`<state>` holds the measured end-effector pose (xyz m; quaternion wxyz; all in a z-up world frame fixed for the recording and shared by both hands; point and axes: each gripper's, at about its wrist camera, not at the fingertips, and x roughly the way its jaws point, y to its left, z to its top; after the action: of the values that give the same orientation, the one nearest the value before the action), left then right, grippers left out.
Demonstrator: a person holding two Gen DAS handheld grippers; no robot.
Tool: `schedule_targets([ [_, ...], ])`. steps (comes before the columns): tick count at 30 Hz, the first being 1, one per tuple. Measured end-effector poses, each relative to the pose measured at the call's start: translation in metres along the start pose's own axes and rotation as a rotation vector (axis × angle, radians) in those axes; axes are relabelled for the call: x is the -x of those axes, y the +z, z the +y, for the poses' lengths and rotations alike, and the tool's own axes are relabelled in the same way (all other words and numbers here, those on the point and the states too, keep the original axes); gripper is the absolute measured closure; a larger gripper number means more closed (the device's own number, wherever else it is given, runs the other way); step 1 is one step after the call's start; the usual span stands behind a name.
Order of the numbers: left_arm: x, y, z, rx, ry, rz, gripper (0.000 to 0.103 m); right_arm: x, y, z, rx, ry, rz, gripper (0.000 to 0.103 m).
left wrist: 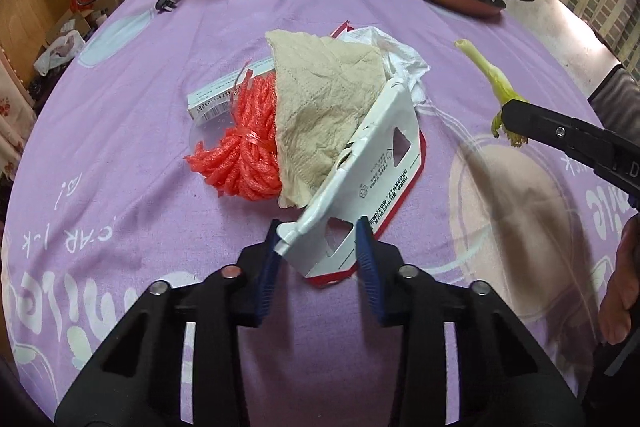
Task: Collect trash
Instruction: 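Grasp the yellow-green vegetable stalk with the right tool while the left tool grasps the tan paper box, then lift the tan paper box with the left tool while the right tool lifts the stalk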
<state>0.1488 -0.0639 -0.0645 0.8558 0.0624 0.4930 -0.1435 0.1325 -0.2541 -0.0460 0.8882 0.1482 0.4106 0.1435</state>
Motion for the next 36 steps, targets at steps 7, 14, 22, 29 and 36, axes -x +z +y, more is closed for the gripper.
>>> schedule_targets([
  [7,0.028,-0.009,-0.001,-0.009,0.002,-0.059,0.091,0.000,-0.003,0.001,-0.008,-0.008,0.003,0.088],
  [14,0.058,-0.031,0.005,0.011,-0.021,-0.100,0.092,0.001,-0.007,0.008,0.018,-0.011,-0.004,0.089],
  [22,0.081,-0.056,0.019,0.039,-0.015,-0.140,0.098,0.005,-0.021,0.030,0.081,-0.018,0.027,0.089],
  [29,0.077,-0.062,0.018,0.015,-0.063,-0.122,0.093,0.006,-0.044,0.035,0.130,-0.043,0.098,0.087],
  [36,0.062,-0.062,-0.014,-0.163,-0.029,-0.128,0.030,-0.005,-0.051,0.024,0.107,-0.031,0.131,0.084],
])
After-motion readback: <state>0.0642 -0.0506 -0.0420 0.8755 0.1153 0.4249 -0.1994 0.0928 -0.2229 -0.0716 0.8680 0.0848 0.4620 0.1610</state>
